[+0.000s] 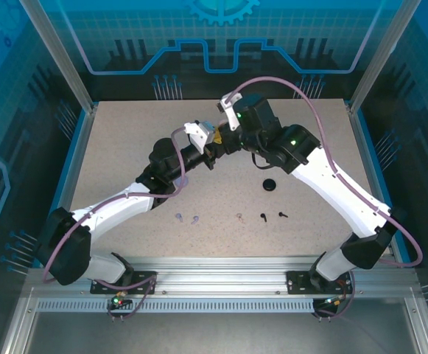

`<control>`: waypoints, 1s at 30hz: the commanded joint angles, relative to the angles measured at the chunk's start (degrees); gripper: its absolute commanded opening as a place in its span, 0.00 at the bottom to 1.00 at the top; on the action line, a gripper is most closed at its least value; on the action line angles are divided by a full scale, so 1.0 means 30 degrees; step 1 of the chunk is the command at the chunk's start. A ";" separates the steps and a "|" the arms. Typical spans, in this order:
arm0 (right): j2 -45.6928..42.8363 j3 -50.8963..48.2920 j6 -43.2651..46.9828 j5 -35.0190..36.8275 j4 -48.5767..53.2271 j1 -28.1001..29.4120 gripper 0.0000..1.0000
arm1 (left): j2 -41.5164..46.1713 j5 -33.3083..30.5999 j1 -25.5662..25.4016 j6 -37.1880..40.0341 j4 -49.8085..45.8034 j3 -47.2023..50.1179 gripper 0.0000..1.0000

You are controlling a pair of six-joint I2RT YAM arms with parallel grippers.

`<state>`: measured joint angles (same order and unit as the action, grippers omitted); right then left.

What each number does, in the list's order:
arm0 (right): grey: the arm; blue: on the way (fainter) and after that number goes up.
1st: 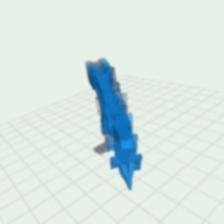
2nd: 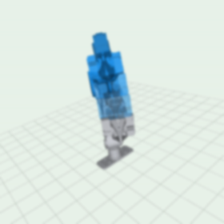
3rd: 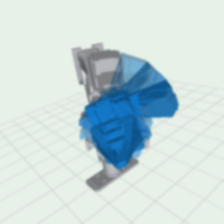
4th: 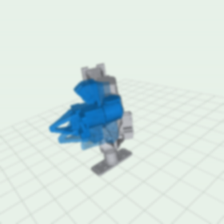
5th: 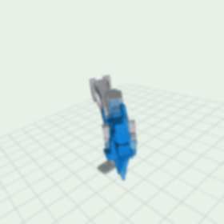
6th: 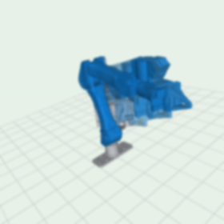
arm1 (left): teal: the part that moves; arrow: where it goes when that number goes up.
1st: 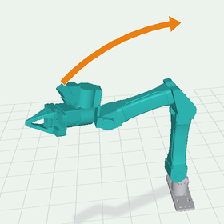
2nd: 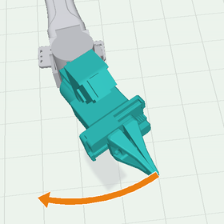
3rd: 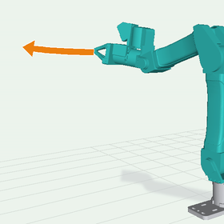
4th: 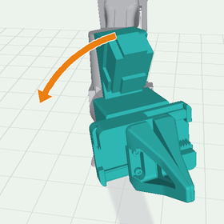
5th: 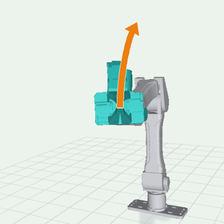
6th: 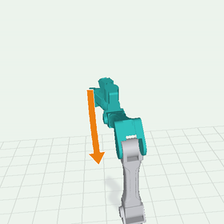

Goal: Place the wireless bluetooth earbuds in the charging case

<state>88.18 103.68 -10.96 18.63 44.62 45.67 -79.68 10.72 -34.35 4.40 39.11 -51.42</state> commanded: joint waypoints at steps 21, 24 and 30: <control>-0.1924 0.1540 -0.4518 -0.3115 -0.0047 -0.2304 0.74 | 0.0005 0.0514 -0.0315 -0.0149 0.1451 -0.0673 0.00; -0.2643 0.0695 -0.5001 -0.3513 0.0027 -0.2855 0.74 | 0.0014 0.0504 -0.0299 -0.0154 0.1507 -0.0616 0.00; -0.4181 -0.2791 -0.6425 -0.3539 0.0090 -0.4430 0.74 | 0.0239 0.0225 -0.0301 -0.0018 0.1493 -0.0360 0.00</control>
<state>76.44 99.88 -26.89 8.75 44.36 34.20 -79.77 11.40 -34.79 4.40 41.06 -51.72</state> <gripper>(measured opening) 0.740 0.221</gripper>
